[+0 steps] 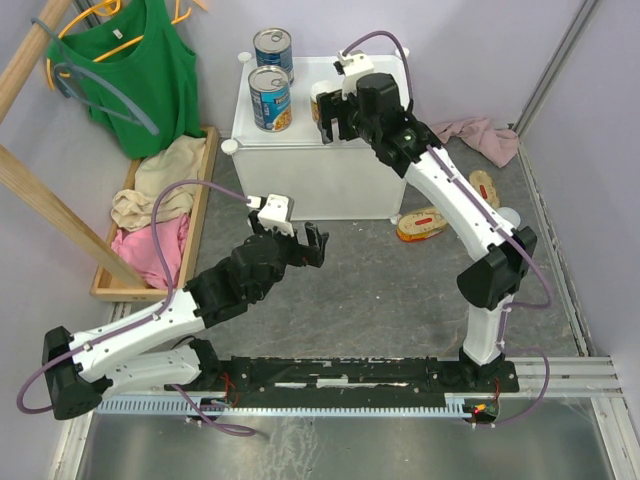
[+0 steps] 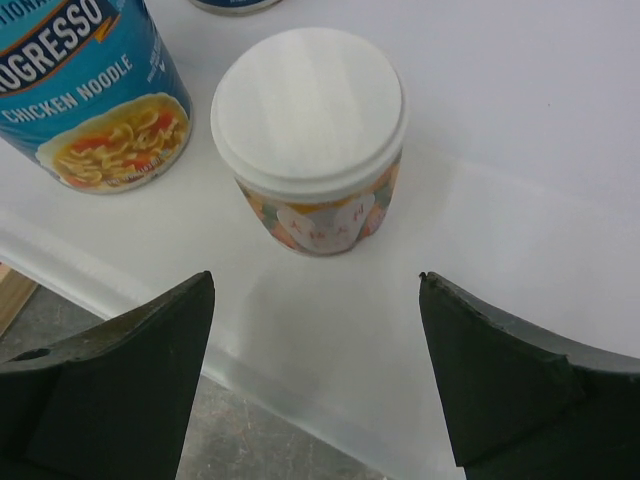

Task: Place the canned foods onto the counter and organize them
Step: Place the canned food on the counter.

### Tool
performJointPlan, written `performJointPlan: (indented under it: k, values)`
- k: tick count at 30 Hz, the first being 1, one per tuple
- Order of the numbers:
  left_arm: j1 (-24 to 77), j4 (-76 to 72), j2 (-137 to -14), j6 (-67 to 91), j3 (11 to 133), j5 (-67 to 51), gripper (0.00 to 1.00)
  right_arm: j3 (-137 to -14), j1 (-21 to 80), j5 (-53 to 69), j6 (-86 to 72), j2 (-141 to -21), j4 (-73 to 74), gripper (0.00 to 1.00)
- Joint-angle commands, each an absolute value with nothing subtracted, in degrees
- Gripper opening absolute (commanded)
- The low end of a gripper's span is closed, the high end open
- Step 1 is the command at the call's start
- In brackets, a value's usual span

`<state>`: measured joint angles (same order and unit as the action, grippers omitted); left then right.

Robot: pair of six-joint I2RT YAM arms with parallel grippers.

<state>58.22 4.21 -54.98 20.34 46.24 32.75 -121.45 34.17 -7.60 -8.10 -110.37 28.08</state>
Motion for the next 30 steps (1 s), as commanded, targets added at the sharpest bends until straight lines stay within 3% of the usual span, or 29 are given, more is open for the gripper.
performJointPlan:
  k: [1,12,19,22,27,30]
  values:
    - [58.47,2.92,-53.37,20.83,49.23,35.05,0.99,-116.85,34.81,-8.56,-8.51,-103.08,24.09,0.91]
    - [58.58,1.88,-58.32,13.91,57.99,37.05,0.91,-100.91,35.33,-13.65,-11.66,-87.04,21.49,0.8]
    - [58.61,0.05,-65.17,8.88,65.42,40.26,0.81,-90.74,35.48,-16.43,-14.05,-77.04,22.14,0.48]
    - [58.6,-2.45,-67.81,7.32,66.91,41.8,0.67,-85.72,35.47,-16.26,-15.47,-72.74,21.69,0.34]
    - [58.55,-7.9,-72.28,4.65,69.06,43.32,0.49,-79.45,35.56,-16.21,-17.14,-66.5,21.49,0.23]
    - [58.61,-9.9,-75.4,2.58,71.58,43.67,0.45,-76.31,35.6,-16.62,-17.76,-63.53,21.58,0.19]
